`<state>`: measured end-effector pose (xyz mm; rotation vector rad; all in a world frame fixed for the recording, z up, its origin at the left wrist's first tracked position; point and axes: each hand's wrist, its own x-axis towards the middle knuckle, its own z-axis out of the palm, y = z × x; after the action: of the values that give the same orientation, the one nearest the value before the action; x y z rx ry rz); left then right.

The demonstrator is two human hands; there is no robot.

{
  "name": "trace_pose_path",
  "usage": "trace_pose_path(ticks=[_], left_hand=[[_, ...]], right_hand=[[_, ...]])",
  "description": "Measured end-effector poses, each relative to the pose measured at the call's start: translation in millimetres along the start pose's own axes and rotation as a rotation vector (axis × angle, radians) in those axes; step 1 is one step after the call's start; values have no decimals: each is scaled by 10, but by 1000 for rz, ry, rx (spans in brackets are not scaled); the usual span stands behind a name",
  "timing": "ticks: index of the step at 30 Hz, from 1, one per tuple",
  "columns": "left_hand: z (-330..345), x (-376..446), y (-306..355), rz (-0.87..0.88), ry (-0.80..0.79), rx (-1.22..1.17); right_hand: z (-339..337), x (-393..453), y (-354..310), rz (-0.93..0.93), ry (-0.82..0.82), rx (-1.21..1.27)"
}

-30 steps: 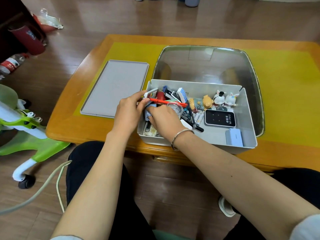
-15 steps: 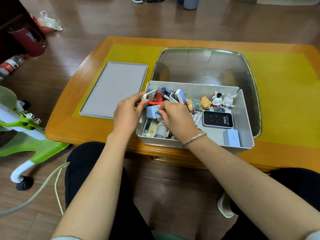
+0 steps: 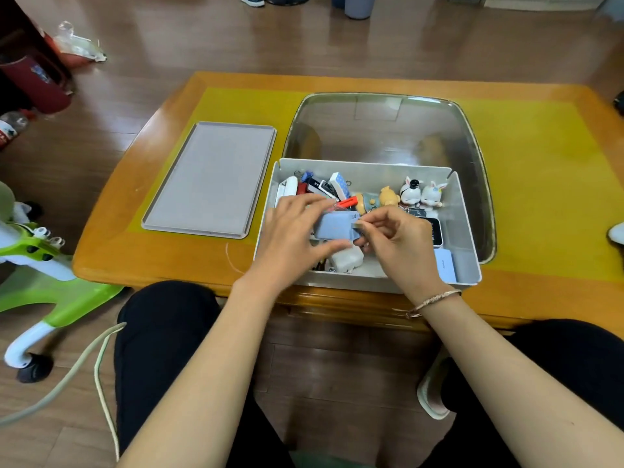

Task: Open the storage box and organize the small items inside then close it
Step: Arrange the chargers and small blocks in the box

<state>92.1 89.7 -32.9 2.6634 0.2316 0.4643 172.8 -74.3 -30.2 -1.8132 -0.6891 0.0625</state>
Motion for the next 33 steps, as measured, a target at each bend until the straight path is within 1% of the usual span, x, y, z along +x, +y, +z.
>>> trace_pose_path(ticks=[2, 4, 6, 8, 9, 12, 14, 18, 22, 25, 28, 33], left_hand=[[73, 23, 111, 77, 12, -7], [117, 66, 183, 65, 78, -28], [154, 85, 234, 27, 105, -101], [190, 73, 267, -46, 80, -298], [207, 61, 279, -93, 68, -419], [233, 30, 316, -219, 45, -710], [241, 23, 330, -255, 40, -846], [211, 40, 345, -298, -10, -1050], [208, 72, 334, -318, -26, -1090], [230, 101, 336, -362, -31, -1051], [257, 98, 330, -371, -5, -999], [279, 92, 331, -395, -10, -992]], right_hand=[[-33, 24, -7, 21, 9, 35], [-68, 46, -25, 23, 24, 53], [-117, 59, -47, 1, 47, 103], [-164, 53, -38, 12, 60, 181], [-181, 41, -15, 20, 52, 177], [-218, -13, 112, -2, -42, -3], [-222, -36, 178, -17, -115, -85], [-190, -28, 223, -11, -166, -92], [-146, -38, 259, -20, -160, -99], [-132, -58, 283, -21, -148, -119], [-140, -76, 283, -30, -99, -103], [-153, -71, 305, -20, 12, -86]])
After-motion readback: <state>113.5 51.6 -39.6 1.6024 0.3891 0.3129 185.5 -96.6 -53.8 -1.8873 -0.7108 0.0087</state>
